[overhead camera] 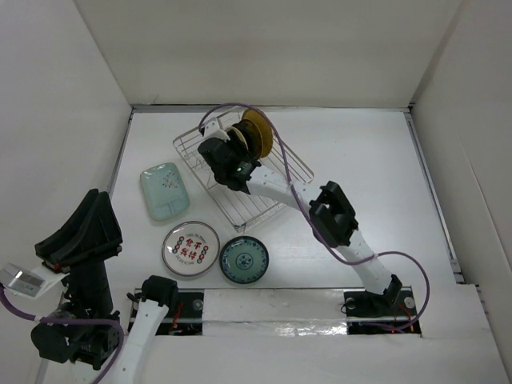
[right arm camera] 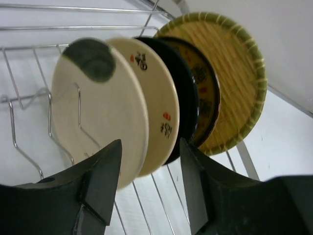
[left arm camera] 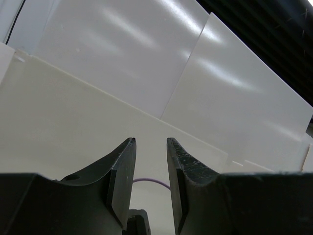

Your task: Load the plates into the dish rack

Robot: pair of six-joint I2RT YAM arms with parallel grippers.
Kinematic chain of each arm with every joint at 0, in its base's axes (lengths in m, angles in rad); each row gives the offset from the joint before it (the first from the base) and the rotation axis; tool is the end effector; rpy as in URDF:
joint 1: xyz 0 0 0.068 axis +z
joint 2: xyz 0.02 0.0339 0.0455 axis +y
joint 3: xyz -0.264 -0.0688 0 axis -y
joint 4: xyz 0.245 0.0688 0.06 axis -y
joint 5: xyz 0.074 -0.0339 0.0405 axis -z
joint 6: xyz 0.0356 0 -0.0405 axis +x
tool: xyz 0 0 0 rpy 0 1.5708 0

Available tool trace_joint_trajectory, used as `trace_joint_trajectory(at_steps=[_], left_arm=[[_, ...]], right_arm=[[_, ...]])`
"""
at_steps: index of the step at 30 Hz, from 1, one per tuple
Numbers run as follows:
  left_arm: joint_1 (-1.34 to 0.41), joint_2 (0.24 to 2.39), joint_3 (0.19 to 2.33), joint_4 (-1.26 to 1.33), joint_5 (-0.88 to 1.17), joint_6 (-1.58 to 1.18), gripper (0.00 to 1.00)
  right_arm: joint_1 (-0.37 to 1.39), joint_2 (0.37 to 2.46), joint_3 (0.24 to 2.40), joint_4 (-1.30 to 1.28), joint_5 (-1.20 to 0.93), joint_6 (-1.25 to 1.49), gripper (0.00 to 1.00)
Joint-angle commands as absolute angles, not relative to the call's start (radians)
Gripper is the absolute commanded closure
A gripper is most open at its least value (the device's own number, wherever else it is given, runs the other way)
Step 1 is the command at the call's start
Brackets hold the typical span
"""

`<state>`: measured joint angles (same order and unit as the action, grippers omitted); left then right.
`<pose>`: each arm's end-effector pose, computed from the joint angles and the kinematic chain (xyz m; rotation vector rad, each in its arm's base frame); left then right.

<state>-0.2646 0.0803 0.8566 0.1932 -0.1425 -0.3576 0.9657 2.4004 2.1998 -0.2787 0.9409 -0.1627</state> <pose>-0.0456 0.0176 0.4392 -0.1682 0.6013 -0.5594 0.3371 0.4368 0.2579 -0.4881 1.8010 -0.4114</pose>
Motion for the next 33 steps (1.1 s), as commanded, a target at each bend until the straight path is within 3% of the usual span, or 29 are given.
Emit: trace_joint_trajectory(at_steps=[1,4,6,7,8,9,10,15,16,20,21,27,33], left_arm=[[-0.261,0.066,0.848,0.241,-0.13,-0.35,0.71],[-0.261,0.066,0.848,0.241,-0.132,-0.348,0.71],[-0.261,0.064,0.848,0.242,-0.13,-0.35,0.71],[-0.261,0.064,0.848,0.244,-0.13,-0.351,0.71],[-0.261,0.064,0.847,0.245,-0.124,-0.354,0.71],[-0.261,0.064,0.847,0.245,-0.123,-0.354,0.71],[-0.261,0.064,0.847,0.248,-0.118,-0.357,0.71],[-0.261,0.072,0.845,0.252,-0.101,-0.368,0.71],[-0.261,0.074,0.845,0.252,-0.1,-0.373,0.71],[-0.261,0.08,0.847,0.253,-0.086,-0.383,0.71],[-0.261,0.08,0.847,0.253,-0.086,-0.385,0.71],[-0.261,0.081,0.845,0.252,-0.083,-0.387,0.71],[-0.261,0.081,0.847,0.25,-0.086,-0.383,0.71]], right_arm=[[0.977,2.189,2.058,-0.181,0.879,-0.062,0.4],[0.977,1.953,1.881,-0.106,0.761,-0.011,0.38],[0.988,1.749,1.657,-0.034,0.682,0.039,0.46],[0.988,1.68,1.584,-0.02,0.655,0.069,0.56],[0.997,1.614,1.431,-0.011,0.625,0.098,0.87],[0.997,1.492,1.355,-0.011,0.544,0.18,0.98],[0.997,1.441,1.279,-0.011,0.497,0.22,1.0],[1.046,1.289,0.834,0.034,0.304,0.519,1.0],[1.057,1.276,0.795,0.034,0.298,0.561,0.96],[1.106,1.232,0.637,0.113,0.261,0.725,0.46],[1.106,1.233,0.612,0.136,0.217,0.77,0.42],[1.117,1.374,0.548,0.235,0.111,0.844,0.39],[1.117,1.5,0.563,0.308,0.051,0.856,0.53]])
